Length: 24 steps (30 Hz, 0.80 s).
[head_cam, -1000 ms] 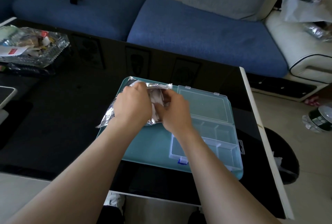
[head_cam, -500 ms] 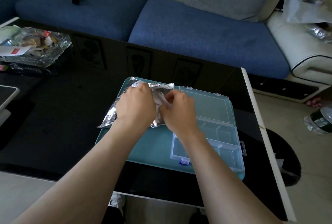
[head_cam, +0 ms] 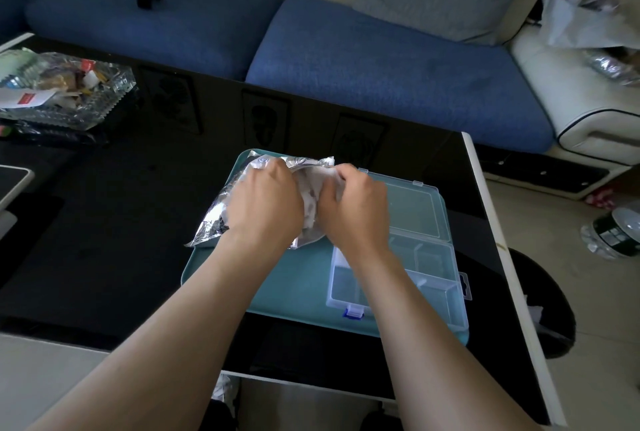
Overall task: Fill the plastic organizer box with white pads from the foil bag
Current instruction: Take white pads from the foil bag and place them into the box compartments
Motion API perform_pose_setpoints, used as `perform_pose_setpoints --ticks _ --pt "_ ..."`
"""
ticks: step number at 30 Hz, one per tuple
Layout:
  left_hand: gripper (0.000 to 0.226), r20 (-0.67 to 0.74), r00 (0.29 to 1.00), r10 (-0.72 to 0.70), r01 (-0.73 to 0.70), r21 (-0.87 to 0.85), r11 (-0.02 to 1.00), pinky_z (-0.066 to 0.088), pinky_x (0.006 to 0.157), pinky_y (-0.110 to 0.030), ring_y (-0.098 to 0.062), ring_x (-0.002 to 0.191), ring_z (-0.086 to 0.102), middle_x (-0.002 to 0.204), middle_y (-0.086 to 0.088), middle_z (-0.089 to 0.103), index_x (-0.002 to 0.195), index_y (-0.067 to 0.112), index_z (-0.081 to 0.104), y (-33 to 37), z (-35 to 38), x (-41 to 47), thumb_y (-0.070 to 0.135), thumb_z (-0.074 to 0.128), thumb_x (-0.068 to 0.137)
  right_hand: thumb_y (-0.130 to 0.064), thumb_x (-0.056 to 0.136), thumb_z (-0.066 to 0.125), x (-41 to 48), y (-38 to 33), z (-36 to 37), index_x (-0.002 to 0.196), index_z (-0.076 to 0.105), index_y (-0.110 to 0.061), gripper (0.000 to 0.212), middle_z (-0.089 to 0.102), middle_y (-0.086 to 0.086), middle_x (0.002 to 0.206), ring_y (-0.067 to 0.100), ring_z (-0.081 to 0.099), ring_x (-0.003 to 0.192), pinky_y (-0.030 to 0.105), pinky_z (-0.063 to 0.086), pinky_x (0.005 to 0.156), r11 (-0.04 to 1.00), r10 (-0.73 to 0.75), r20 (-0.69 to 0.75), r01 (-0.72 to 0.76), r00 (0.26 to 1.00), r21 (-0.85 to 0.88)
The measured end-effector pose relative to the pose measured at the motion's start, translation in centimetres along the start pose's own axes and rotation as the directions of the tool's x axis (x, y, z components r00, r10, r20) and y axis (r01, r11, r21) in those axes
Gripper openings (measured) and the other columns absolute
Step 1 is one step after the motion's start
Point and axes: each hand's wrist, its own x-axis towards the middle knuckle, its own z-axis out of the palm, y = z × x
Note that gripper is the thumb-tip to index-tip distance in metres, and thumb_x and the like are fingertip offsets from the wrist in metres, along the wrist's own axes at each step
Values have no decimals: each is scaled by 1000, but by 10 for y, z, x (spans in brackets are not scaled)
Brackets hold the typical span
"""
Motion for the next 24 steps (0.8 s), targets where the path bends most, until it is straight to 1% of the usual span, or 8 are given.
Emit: perform_pose_setpoints --ticks 5,8,11,14,16,18,20,24 --pt "20 -62 995 84 -85 -14 996 35 72 -38 -34 92 56 117 -16 65 111 7 54 -1 7 3 27 52 107 -15 94 60 1 2 -27 71 53 -8 26 51 3 59 21 47 55 40 37 50 990 60 -79 -49 995 135" --pt "42 -27 998 59 -61 -45 997 36 95 -49 -40 119 54 130 -9 59 123 15 58 3 9 -1 52 48 105 -15 97 63 -3 0 -46 66 54 -14 32 53 -1 60 11 47 54 27 35 47 961 114 -49 -98 992 259" --pt "33 -187 972 141 -168 -135 977 28 100 -47 -35 127 43 139 -4 53 130 24 63 13 8 -6 41 46 107 -18 99 66 -11 -1 -65 71 63 -19 28 60 -4 61 7 55 55 24 40 49 930 144 7 -138 990 342" --pt "28 -320 927 197 -317 -385 867 37 96 -33 -25 117 54 127 -1 64 125 20 69 26 3 -15 22 47 108 -23 102 68 -21 -2 -85 92 76 -21 12 73 -4 74 8 64 58 21 47 51 883 208 59 -213 976 417" --pt "25 -210 958 197 -285 -598 749 52 86 -34 -16 96 67 105 3 74 122 22 70 34 0 -27 28 51 107 -25 102 69 -29 -5 -99 101 77 -20 9 76 0 80 10 66 58 22 51 52 814 264 116 -286 957 505" --pt "22 -45 968 247 -199 -735 648 60 79 -44 -20 78 69 85 -3 75 117 23 70 41 -1 -41 34 55 105 -20 104 68 -37 -8 -112 106 77 -18 10 78 5 83 16 69 59 26 55 55 735 280 186 -335 942 590" --pt "18 58 955 292 -114 -836 537 63 80 -51 -25 72 68 81 -16 73 110 14 71 47 -2 -53 23 57 106 -13 107 60 -45 -11 -124 109 76 -16 16 79 9 83 20 72 64 28 58 59 707 251 245 -351 936 614" --pt "19 159 941 299 33 -922 385 65 82 -39 -19 75 74 79 -5 76 116 7 72 54 -11 -71 10 56 108 -7 110 51 -57 -12 -145 117 73 -17 25 81 8 90 25 78 77 32 64 70 687 223 325 -384 919 616"
